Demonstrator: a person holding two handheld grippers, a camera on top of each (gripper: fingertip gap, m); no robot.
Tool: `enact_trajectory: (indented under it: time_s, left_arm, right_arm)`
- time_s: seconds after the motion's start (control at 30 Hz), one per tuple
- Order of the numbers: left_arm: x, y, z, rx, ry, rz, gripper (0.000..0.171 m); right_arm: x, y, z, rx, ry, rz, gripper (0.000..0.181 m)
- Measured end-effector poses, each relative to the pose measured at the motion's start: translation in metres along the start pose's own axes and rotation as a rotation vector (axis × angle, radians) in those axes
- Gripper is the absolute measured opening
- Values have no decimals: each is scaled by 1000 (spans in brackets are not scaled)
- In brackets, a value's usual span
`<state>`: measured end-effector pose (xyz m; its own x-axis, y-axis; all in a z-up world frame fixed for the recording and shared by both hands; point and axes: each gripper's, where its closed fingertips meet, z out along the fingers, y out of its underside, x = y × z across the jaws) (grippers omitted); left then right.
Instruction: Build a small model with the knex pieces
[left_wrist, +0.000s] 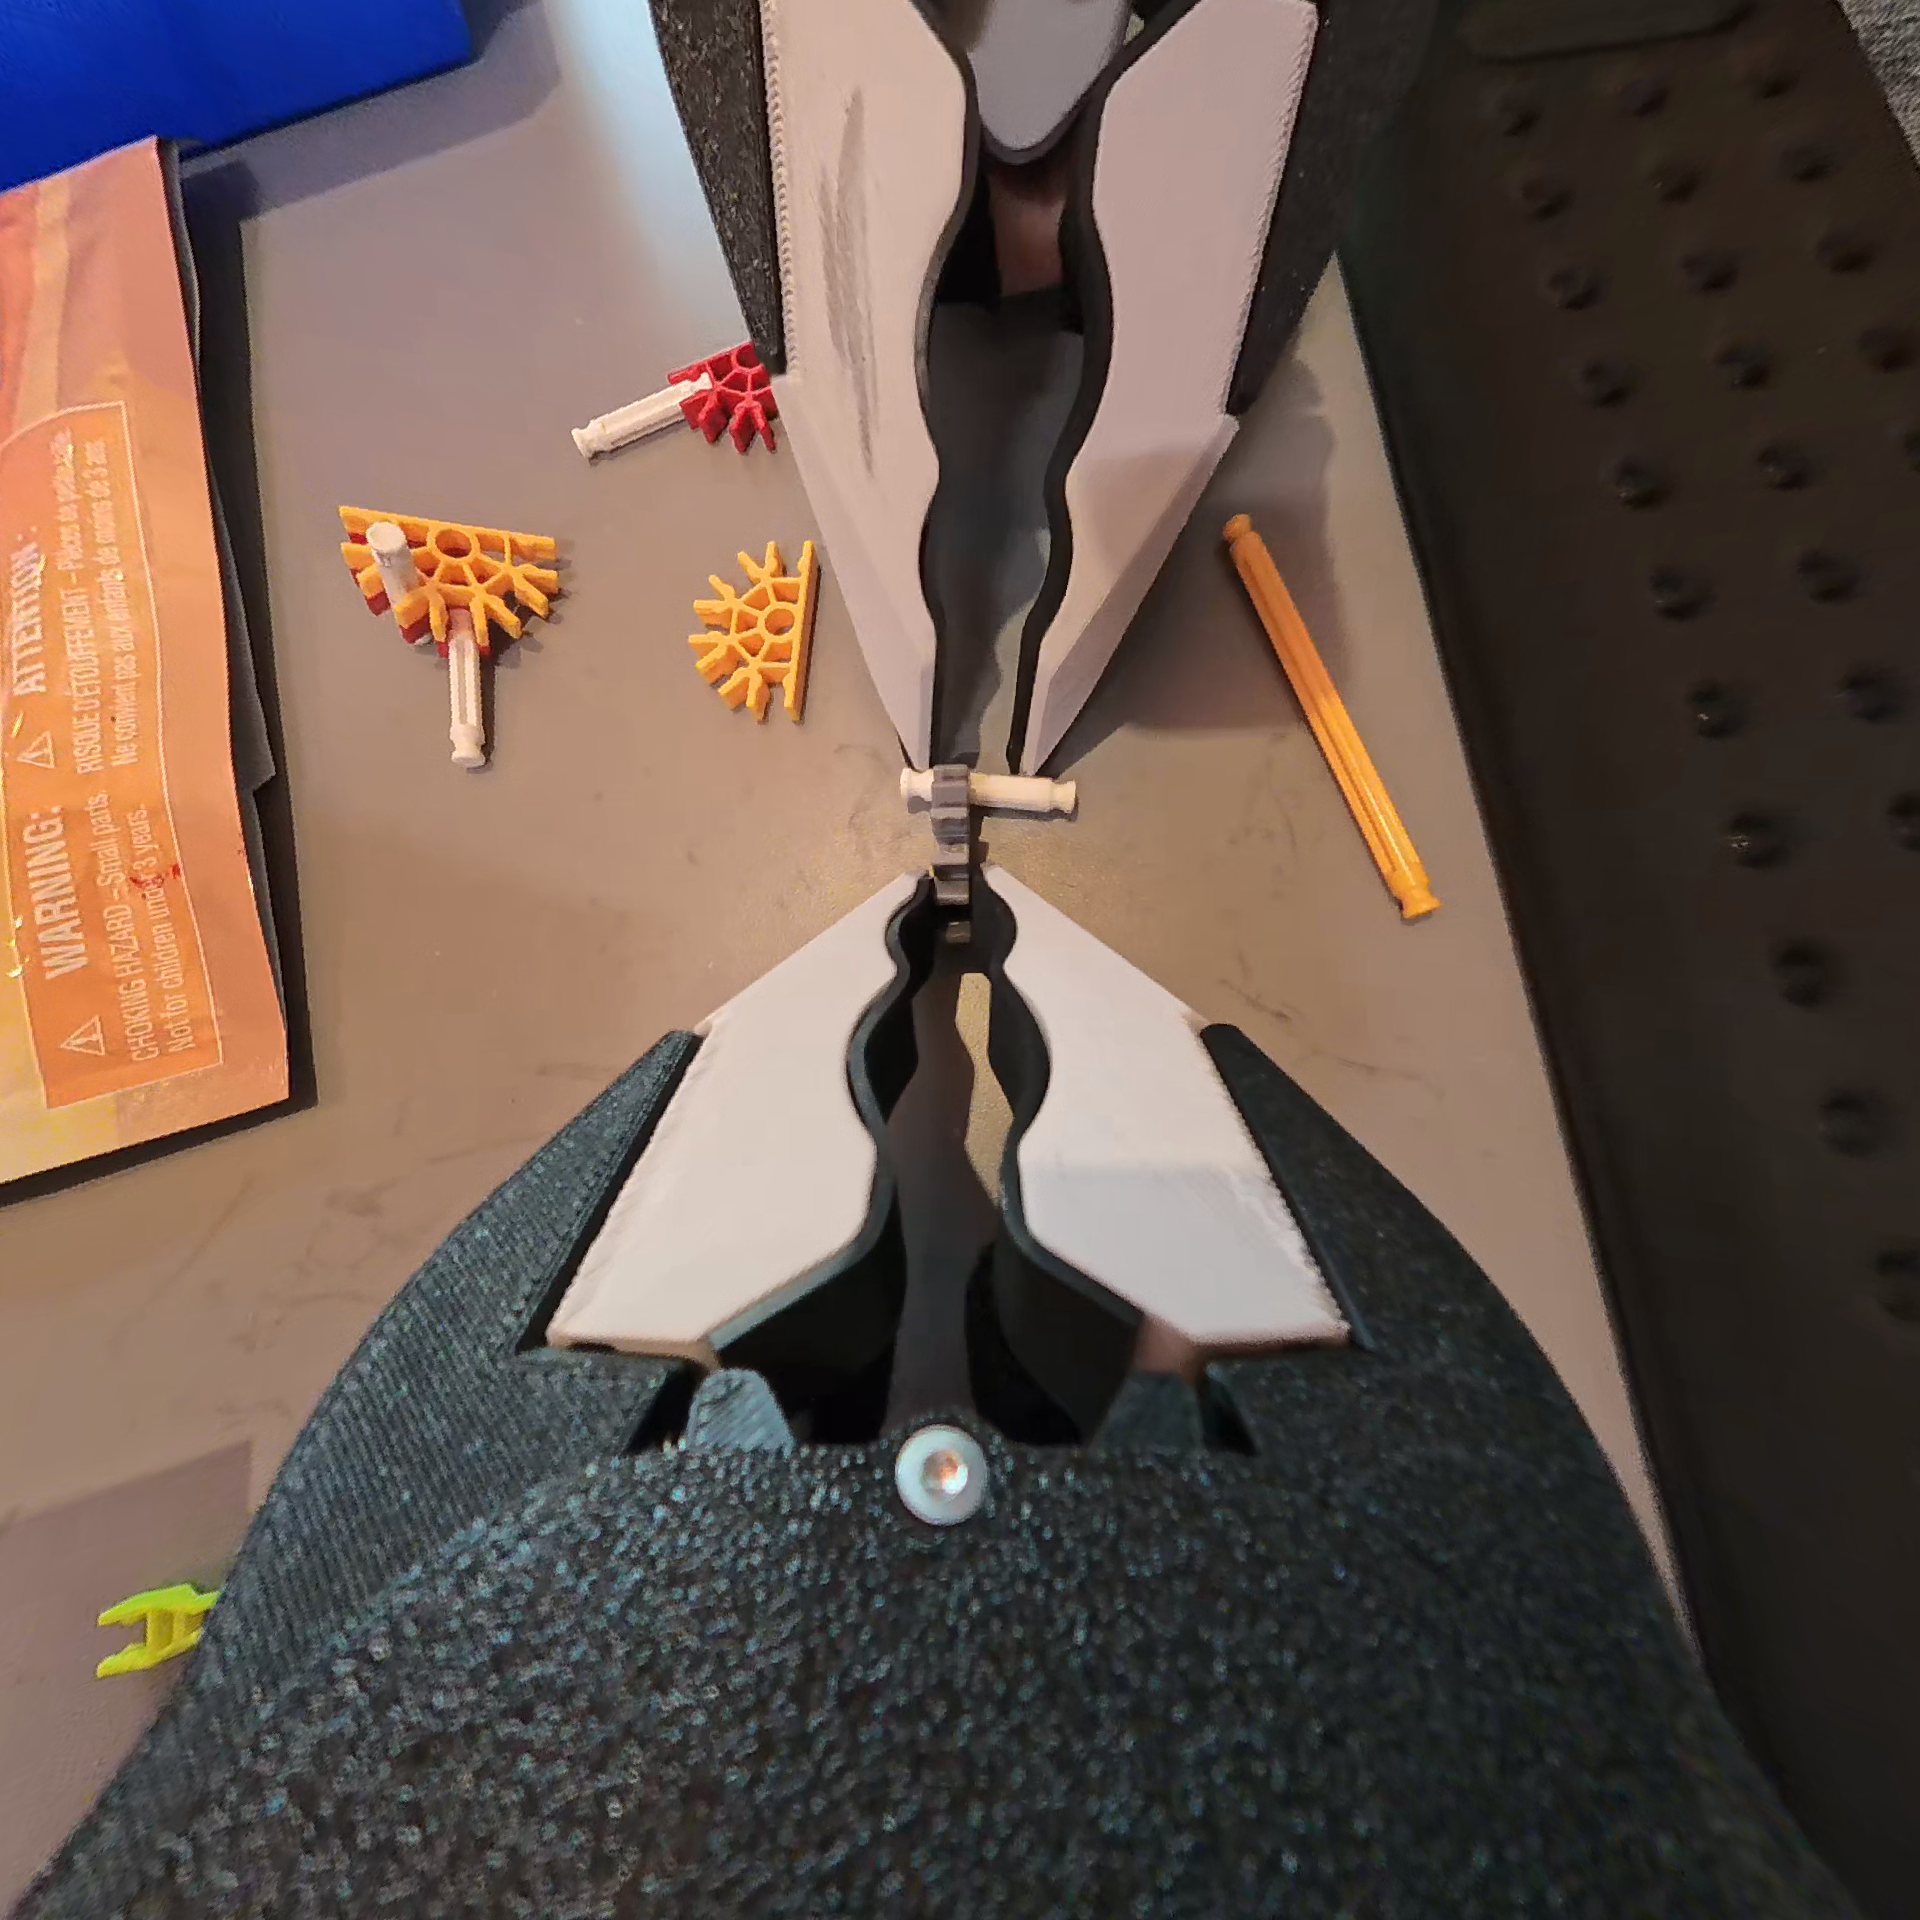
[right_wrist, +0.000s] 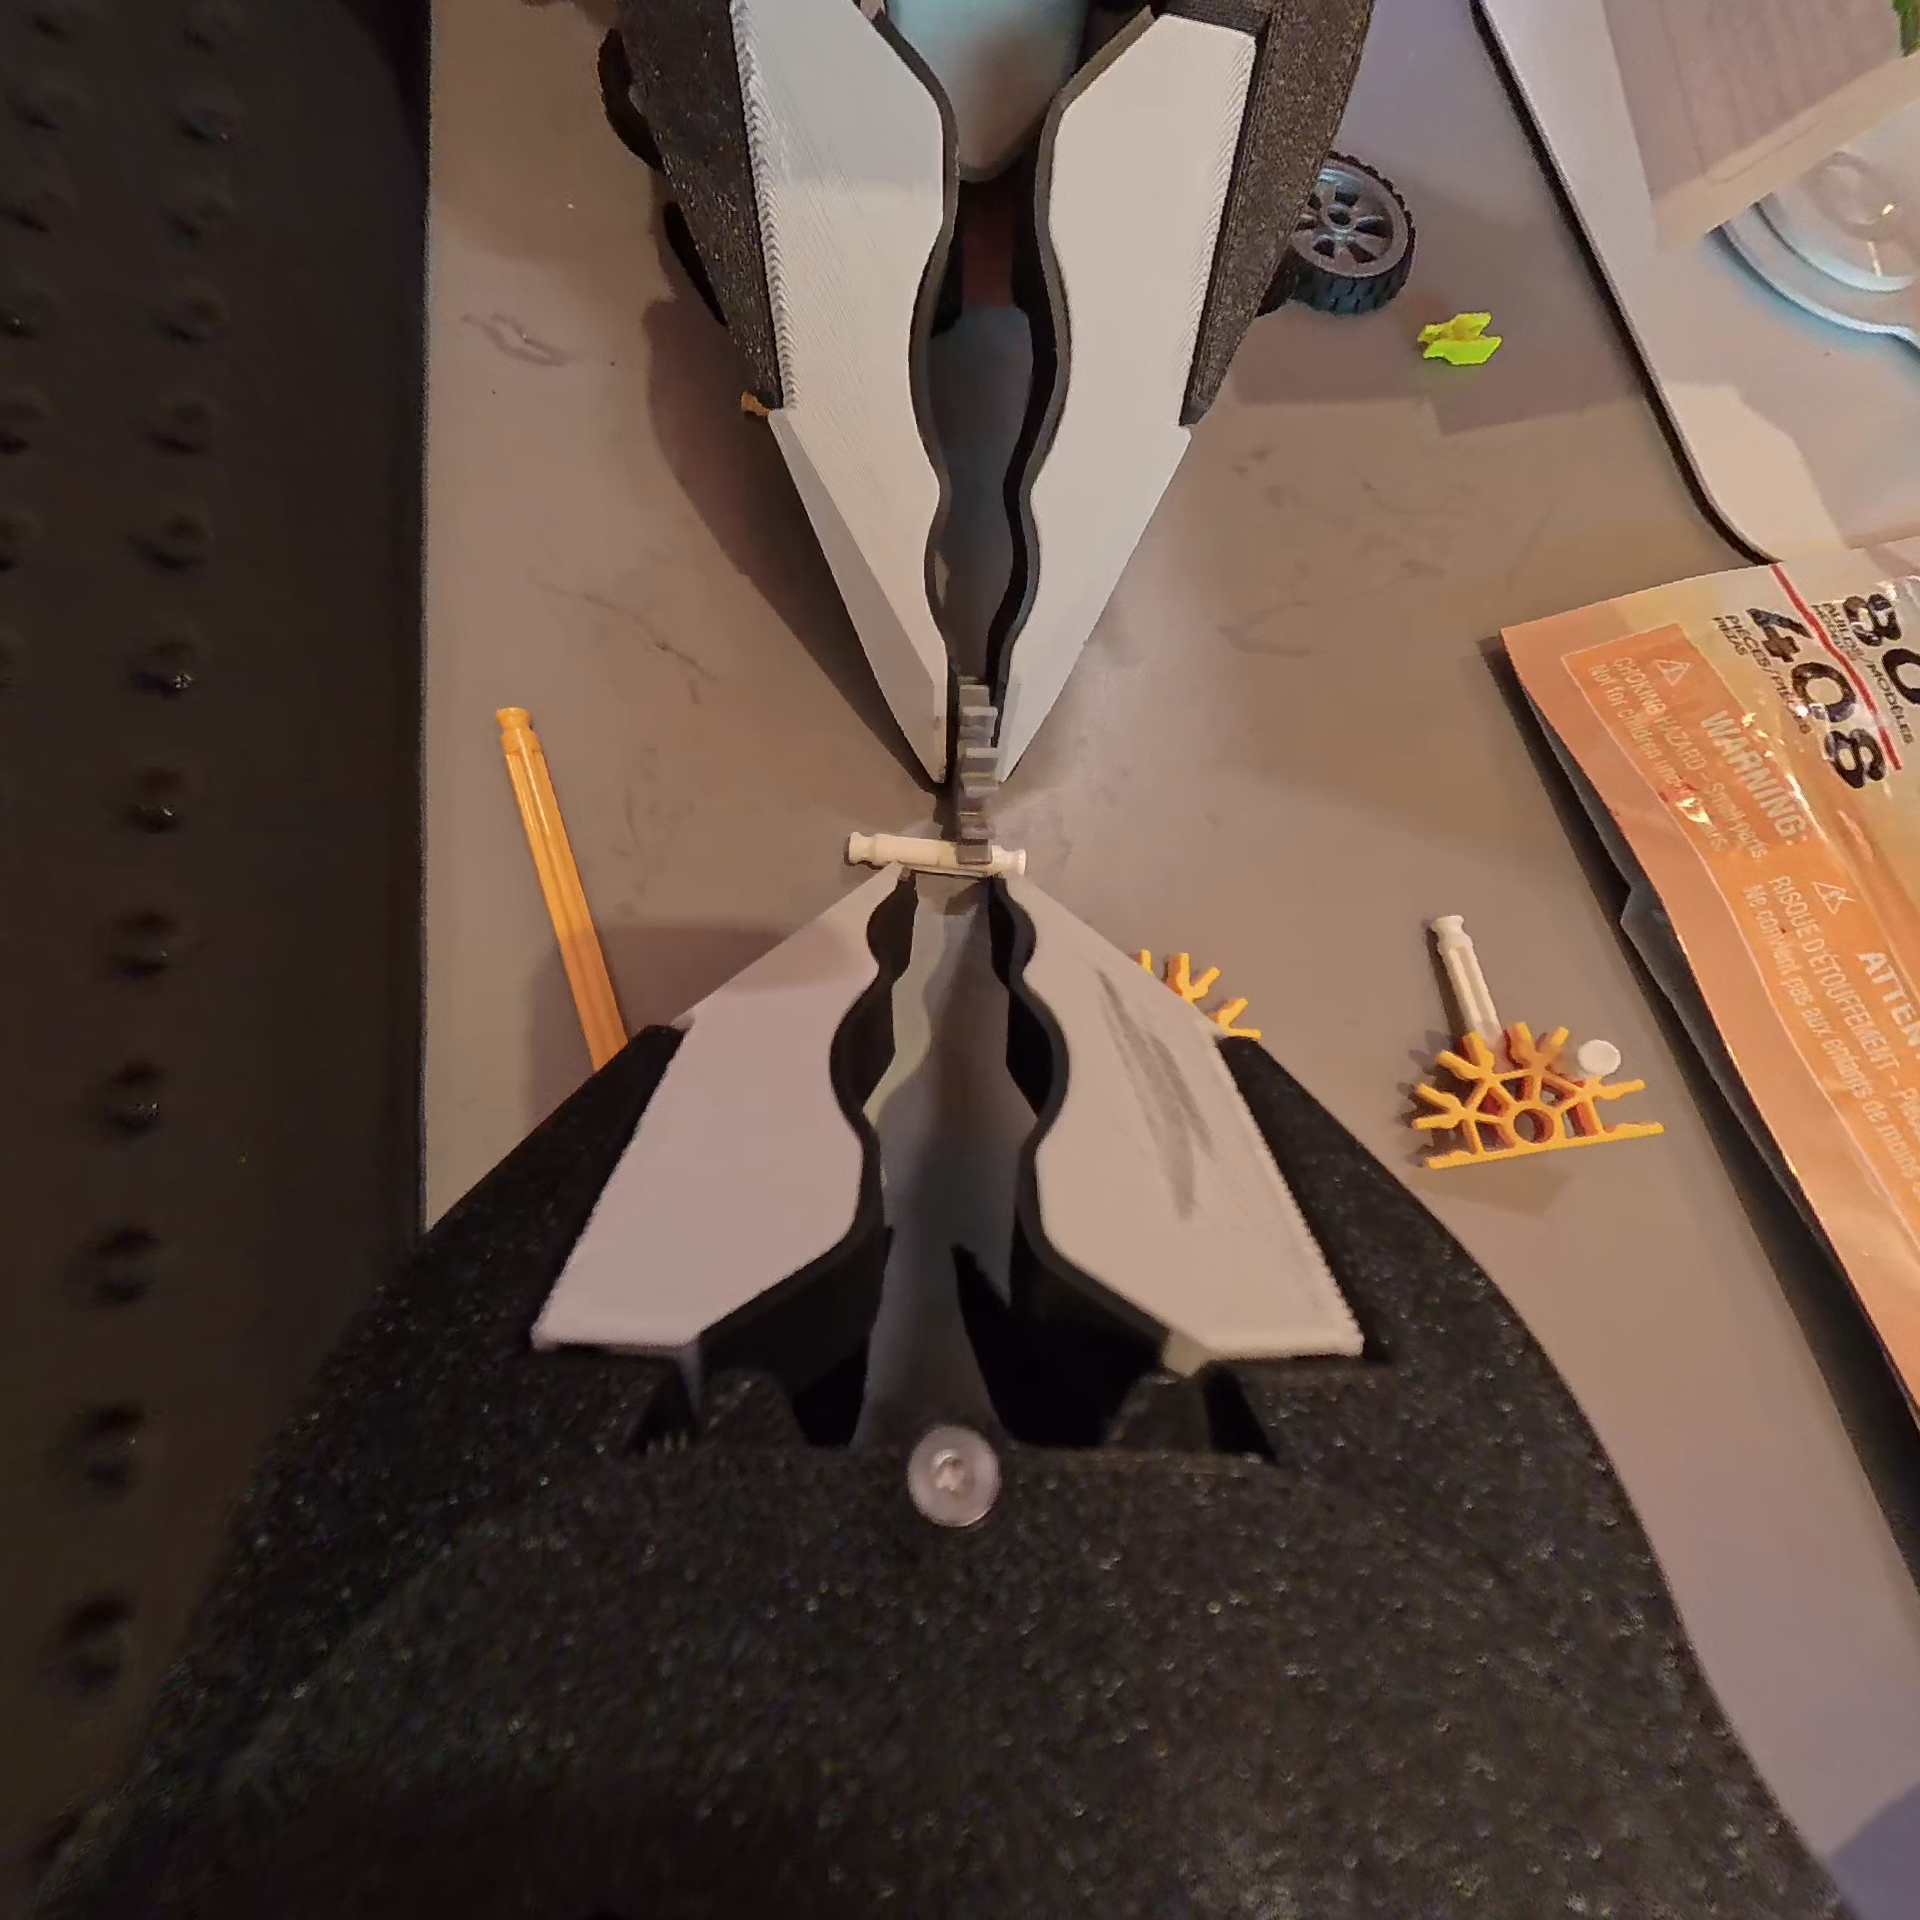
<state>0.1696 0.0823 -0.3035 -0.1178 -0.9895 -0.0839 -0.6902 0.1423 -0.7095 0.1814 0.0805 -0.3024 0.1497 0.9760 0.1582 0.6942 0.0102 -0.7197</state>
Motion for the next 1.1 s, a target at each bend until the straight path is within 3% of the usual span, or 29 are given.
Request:
enact_trajectory:
  time_s: [0.2,0.3,0.7,0.87,1.1]
  left_arm:
    - [1,0,1,-1,-12,6,3]
    - [2,-1,1,-1,-13,2,3]
    - [2,0,1,2,-22,7,4]
    - [2,-1,1,3,-13,-3,4]
    - [2,-1,2,6,-10,-9,4]
  right_arm:
    - [-1,-2,1,2,10,-1,10]
    - [3,-2,2,-4,48,1,0]
    - [4,0,2,-8,20,25,0]
    - [3,2,-2,3,-2,36,16]
    - [-3,0,-1,1,-5,5,10]
